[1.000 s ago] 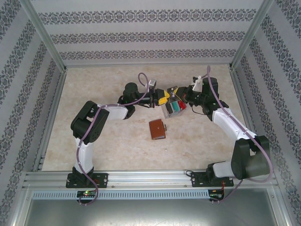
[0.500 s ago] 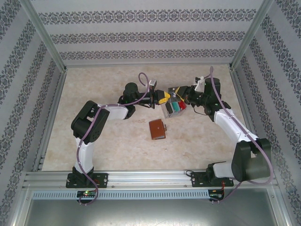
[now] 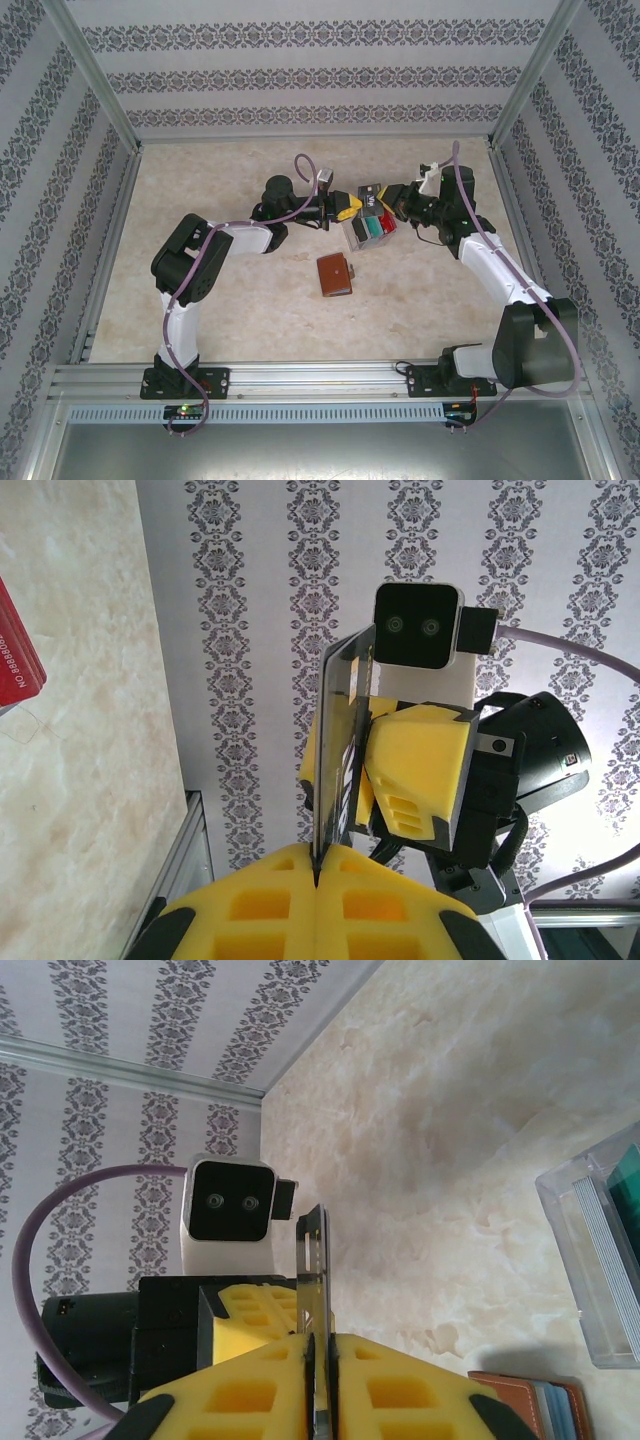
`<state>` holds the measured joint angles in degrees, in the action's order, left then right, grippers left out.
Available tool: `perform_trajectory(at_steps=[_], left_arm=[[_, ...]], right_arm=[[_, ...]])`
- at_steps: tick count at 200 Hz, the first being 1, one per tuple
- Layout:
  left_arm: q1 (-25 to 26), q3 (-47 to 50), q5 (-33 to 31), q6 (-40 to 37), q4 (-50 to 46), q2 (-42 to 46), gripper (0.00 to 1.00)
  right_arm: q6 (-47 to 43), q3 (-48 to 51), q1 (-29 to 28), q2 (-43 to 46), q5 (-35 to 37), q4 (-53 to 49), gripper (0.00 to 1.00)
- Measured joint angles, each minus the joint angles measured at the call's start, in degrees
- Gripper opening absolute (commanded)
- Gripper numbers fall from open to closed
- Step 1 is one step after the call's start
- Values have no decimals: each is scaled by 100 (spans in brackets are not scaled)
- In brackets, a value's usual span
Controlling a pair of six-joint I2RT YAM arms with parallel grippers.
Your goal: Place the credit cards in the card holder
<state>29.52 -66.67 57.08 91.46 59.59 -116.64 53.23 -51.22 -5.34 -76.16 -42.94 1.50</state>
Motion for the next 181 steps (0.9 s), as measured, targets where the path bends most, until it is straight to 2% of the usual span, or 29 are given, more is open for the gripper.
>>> perform_trajectory(at_steps=[60,96,117,143,156,181], left_arm=[[0,0,15,0,0,0,0],[0,0,22,0,0,0,0],[0,0,15,0,0,0,0],[0,0,13,0,0,0,0],[0,0,13,0,0,0,0],[-2,0,13,0,0,0,0]], right_arm=[[4,7,0,37,-44,4,17],[44,63,39,116,-46,4,12],[52,83,74,146,-63,4,16],[74,85,74,153,-66,4,9],[76,85,76,155,-63,9,2],[87,92,101,155,-87,11,1]])
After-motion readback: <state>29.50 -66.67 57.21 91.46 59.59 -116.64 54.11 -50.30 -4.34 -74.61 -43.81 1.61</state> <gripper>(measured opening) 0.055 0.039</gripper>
